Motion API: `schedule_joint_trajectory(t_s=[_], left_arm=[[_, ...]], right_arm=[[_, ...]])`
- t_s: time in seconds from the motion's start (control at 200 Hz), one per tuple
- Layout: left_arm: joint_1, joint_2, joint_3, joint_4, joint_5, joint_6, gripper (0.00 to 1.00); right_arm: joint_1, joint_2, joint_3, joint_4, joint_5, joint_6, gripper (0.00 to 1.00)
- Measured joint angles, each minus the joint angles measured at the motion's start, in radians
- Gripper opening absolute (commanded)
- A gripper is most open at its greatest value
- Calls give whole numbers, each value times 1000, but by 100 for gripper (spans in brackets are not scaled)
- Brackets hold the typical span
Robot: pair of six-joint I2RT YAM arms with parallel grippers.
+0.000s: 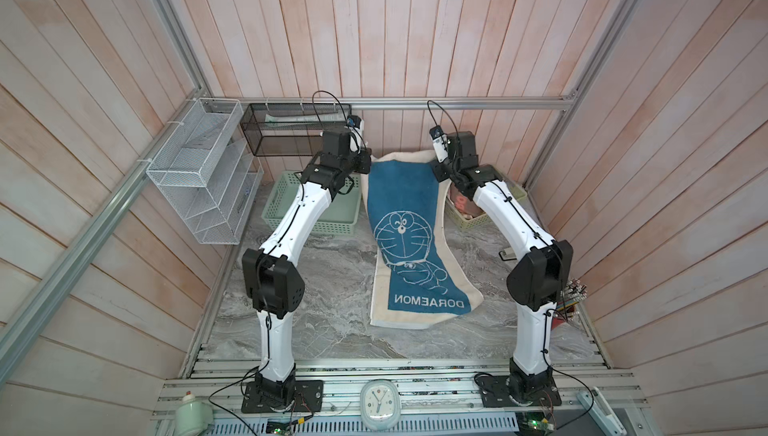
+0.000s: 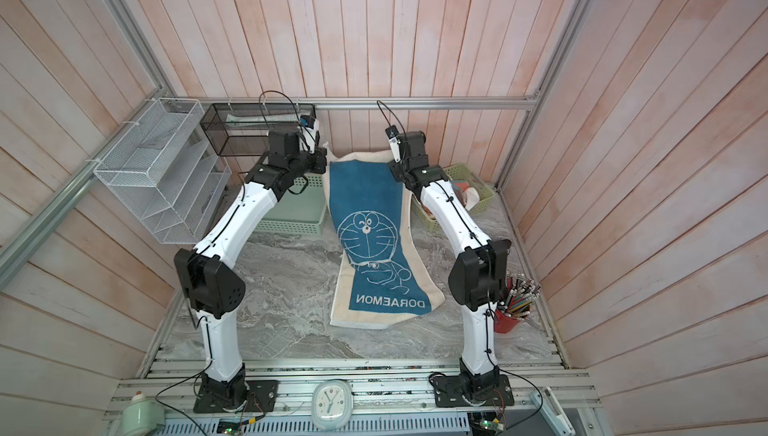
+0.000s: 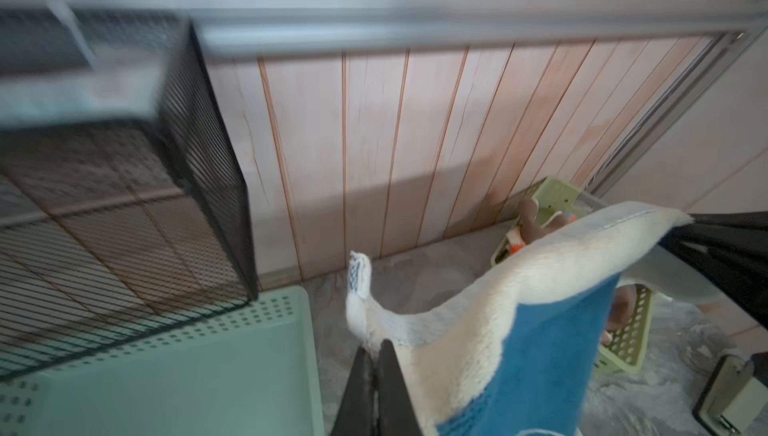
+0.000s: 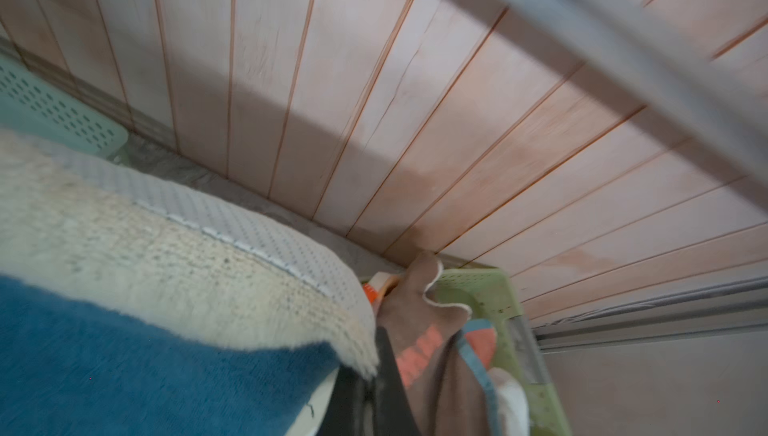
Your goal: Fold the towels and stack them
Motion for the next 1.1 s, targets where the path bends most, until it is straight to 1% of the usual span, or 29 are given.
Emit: schedule_joint_trajectory(t_s=[0.09,0.21,0.31,0.425,0.515,0.65,0.835,0.98,1.095], left_arm=[[-14,51,-101,23,10,-25,0],[-34,98,-207,48,12,-50,0],[-41,137,-238,64,5,-56,0],[-26,174,-240,79,-2,-62,0],[-2,195,-240,87,-16,-62,0],[35,228,-214,84,-41,-48,0],[66,268,-145,72,-74,-14,0],[82,275,-116,62,-72,10,0],[85,259,-136,64,-50,10,0]], right_arm=[[6,-1,-135,10,-35,46,0],[24,-35,-348,90,-65,93,0],[45,-78,-513,144,-90,132,0],[65,-98,-621,185,-141,171,0],[77,-98,-658,205,-187,197,0],[97,-84,-665,242,-248,235,0],[127,-9,-650,295,-319,278,0],[130,58,-627,304,-351,301,0],[130,55,-618,296,-348,312,0]])
